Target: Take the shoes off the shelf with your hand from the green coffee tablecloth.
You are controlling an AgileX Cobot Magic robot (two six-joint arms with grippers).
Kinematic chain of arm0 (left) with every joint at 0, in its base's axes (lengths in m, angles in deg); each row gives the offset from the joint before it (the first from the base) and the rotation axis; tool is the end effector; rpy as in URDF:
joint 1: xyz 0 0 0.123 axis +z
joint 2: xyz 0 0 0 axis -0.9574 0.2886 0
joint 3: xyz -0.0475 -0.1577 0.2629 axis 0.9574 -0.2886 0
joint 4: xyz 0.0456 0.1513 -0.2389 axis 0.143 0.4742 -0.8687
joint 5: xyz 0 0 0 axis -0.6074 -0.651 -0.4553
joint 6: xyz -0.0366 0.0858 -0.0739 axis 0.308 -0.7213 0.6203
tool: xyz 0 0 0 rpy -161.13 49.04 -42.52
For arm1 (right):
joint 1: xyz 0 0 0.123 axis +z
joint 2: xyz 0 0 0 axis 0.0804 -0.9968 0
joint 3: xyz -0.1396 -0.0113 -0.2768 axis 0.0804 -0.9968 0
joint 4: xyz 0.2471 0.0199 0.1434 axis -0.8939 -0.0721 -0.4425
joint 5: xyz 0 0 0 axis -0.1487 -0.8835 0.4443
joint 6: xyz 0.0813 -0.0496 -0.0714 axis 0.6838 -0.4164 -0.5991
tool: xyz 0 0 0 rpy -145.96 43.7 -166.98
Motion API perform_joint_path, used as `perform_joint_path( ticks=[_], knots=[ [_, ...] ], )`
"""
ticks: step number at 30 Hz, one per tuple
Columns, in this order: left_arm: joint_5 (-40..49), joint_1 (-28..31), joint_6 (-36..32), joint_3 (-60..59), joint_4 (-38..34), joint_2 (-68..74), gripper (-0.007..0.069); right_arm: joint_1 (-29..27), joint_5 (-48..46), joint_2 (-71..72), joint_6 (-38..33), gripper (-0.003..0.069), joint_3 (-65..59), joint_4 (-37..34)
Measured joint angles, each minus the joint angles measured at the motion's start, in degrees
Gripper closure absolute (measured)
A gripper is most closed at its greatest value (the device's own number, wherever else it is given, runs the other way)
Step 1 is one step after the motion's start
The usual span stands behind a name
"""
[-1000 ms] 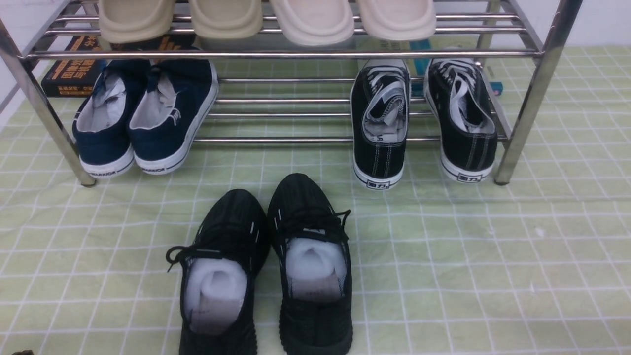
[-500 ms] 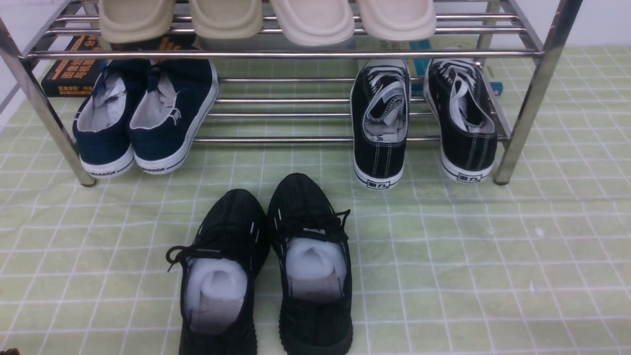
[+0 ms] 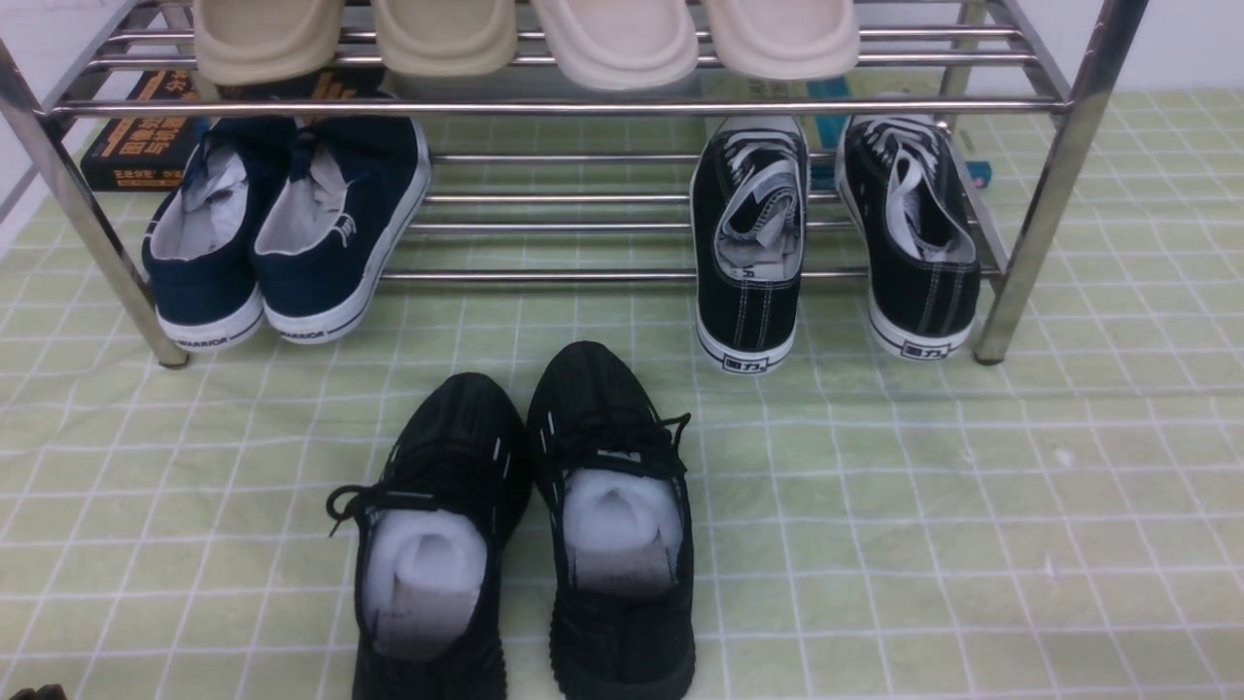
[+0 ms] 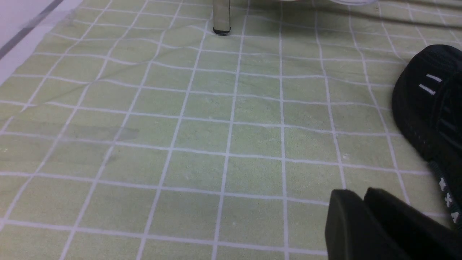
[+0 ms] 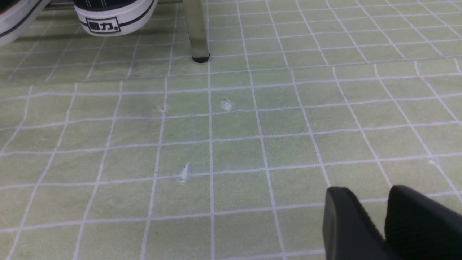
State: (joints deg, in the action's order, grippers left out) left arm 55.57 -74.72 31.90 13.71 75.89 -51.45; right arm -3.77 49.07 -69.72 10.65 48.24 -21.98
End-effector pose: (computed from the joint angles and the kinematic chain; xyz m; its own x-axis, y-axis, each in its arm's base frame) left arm 0.0885 0.0048 0.1657 -0.2943 -0.0567 -0.9540 -0.0504 0.9978 -0.0438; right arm 0.0884 -0.0049 0.1652 -0.2949 0.1149 -0.9486 0.0701 0.9927 0.0985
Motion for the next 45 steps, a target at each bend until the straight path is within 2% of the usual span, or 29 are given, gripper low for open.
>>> perform_joint_path(
  ticks=[24, 45],
  knots=[
    [0.00, 0.00, 0.00, -0.01, 0.00, 0.00, 0.0518, 0.00, 0.00, 0.00, 0.00, 0.0423, 0.00, 0.00],
    [0.00, 0.00, -0.13, -0.01, 0.00, 0.00, 0.0514, 0.00, 0.00, 0.00, 0.00, 0.0421, 0.00, 0.00]
  ],
)
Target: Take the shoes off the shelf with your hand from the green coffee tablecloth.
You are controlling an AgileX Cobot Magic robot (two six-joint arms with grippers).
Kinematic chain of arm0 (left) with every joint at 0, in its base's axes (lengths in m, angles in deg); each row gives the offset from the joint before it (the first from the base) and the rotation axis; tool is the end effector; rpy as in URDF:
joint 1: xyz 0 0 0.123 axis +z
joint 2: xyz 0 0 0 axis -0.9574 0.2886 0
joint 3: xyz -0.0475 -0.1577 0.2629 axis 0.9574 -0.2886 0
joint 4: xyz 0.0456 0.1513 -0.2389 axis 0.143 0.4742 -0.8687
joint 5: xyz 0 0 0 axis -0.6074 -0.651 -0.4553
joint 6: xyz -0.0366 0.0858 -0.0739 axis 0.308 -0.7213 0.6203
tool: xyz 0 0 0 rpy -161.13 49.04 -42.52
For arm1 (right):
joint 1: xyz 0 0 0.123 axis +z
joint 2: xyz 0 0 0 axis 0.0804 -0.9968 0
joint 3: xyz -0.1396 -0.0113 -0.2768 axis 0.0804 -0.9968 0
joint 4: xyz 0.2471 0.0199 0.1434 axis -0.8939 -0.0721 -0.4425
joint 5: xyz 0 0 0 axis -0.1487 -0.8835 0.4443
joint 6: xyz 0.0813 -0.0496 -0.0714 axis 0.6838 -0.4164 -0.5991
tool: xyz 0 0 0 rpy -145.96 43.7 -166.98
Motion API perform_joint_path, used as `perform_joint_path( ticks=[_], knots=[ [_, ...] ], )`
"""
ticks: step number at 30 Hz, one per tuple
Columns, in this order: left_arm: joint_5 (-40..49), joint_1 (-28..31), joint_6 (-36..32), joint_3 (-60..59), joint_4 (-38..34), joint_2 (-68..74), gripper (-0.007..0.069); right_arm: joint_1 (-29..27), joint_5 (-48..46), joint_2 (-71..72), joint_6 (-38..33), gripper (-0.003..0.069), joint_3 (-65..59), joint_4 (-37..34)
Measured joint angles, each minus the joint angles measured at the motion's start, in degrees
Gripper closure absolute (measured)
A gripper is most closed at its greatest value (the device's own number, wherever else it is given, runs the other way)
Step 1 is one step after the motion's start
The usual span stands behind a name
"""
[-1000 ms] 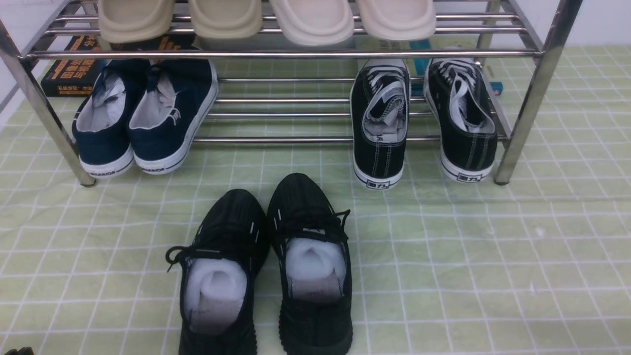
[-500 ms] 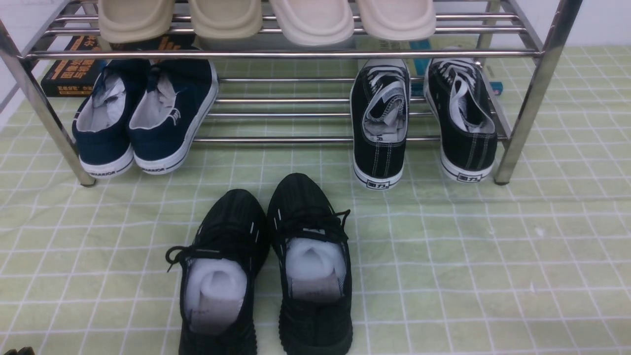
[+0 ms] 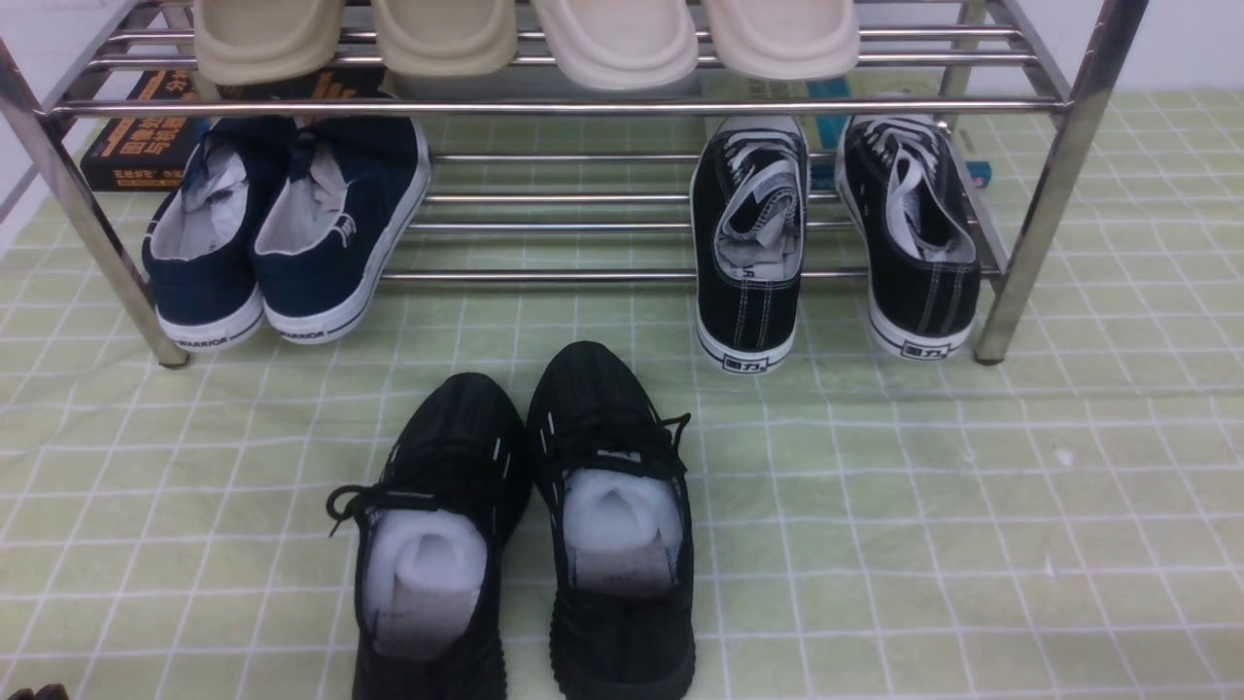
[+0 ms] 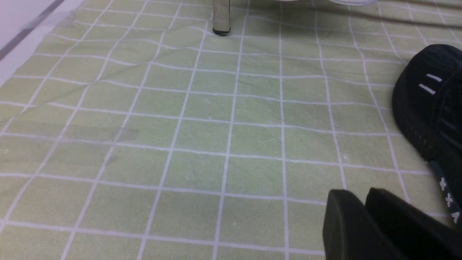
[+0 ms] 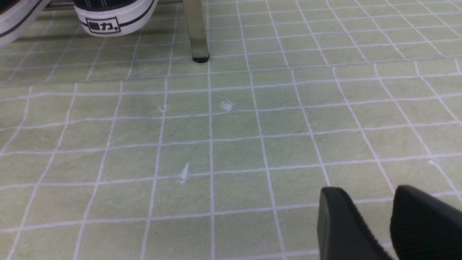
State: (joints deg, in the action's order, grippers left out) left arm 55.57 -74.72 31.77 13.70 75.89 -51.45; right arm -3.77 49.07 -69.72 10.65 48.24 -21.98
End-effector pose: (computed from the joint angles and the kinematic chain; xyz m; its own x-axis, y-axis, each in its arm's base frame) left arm 0.0885 0.0048 0.1656 -0.2946 -0.0545 -0.9541 -0.0497 0.9979 -0.0416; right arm 0.0884 -0.0049 0.1652 -0.2949 0.1149 -0.9486 0.0701 0.9927 0.0985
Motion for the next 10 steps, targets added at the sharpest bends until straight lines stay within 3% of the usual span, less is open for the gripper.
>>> perform_joint_path(
  ticks=[10],
  knots=[
    [-0.01, 0.00, 0.00, 0.00, 0.00, 0.00, 0.0501, 0.00, 0.00, 0.00, 0.00, 0.0421, 0.00, 0.00]
  ],
)
